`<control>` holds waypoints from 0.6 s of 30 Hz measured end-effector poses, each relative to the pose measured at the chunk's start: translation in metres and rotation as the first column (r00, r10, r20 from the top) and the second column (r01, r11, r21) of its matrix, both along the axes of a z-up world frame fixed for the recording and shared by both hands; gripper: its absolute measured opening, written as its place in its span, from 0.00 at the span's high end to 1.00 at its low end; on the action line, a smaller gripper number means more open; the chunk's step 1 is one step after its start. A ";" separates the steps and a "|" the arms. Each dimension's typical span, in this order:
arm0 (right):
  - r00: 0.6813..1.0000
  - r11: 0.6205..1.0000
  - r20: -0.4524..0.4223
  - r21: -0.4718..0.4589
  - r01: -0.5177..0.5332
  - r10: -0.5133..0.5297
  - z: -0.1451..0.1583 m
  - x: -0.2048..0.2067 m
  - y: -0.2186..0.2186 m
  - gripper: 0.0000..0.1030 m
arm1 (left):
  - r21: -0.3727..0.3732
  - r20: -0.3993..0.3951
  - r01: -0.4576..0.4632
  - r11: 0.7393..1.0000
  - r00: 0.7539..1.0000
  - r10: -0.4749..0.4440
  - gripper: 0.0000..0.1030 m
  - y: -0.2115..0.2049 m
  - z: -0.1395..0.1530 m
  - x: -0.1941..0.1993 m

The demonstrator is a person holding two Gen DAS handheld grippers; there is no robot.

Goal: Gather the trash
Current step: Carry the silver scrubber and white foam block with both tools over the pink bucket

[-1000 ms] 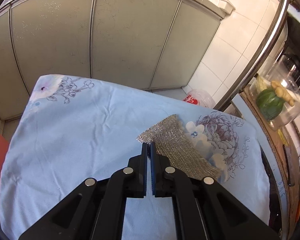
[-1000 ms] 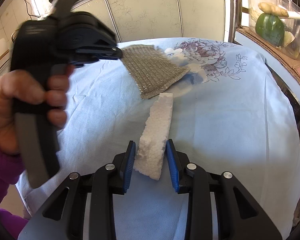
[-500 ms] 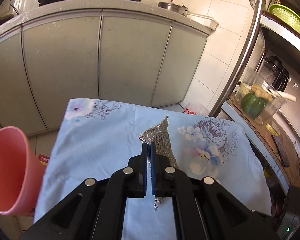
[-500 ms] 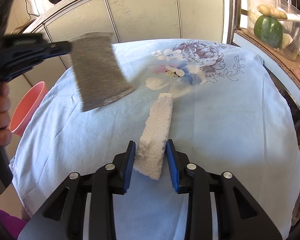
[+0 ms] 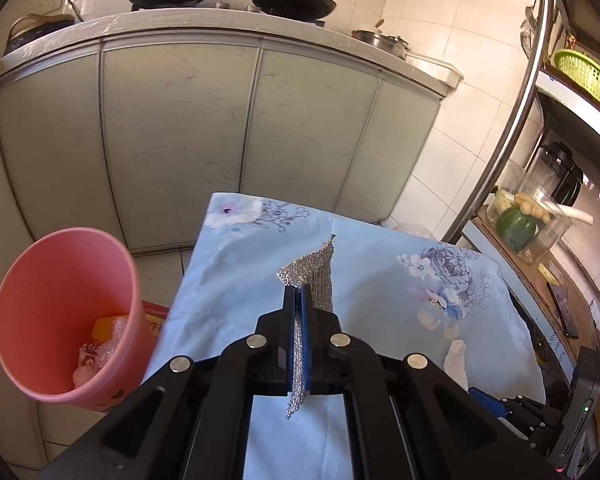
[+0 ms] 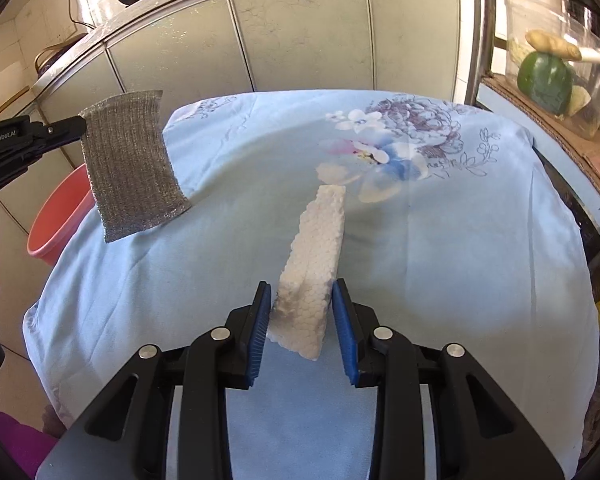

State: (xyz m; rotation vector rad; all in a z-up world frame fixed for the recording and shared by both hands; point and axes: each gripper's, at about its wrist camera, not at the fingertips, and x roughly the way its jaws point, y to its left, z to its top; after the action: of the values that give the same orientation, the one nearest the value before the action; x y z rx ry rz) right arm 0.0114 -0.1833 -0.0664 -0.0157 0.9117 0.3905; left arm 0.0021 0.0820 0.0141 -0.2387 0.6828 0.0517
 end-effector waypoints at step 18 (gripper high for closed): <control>0.976 0.975 0.034 0.048 -0.215 0.214 0.030 0.001 0.069 0.69 | -0.013 0.074 -0.193 0.981 0.978 0.193 0.98 0.091 0.024 -0.066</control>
State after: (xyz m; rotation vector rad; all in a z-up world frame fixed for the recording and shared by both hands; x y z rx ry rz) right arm 0.0121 -0.1144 -0.0367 -0.0728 0.8745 0.6131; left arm -0.0636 0.1732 0.0384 -0.3103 0.5834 0.2257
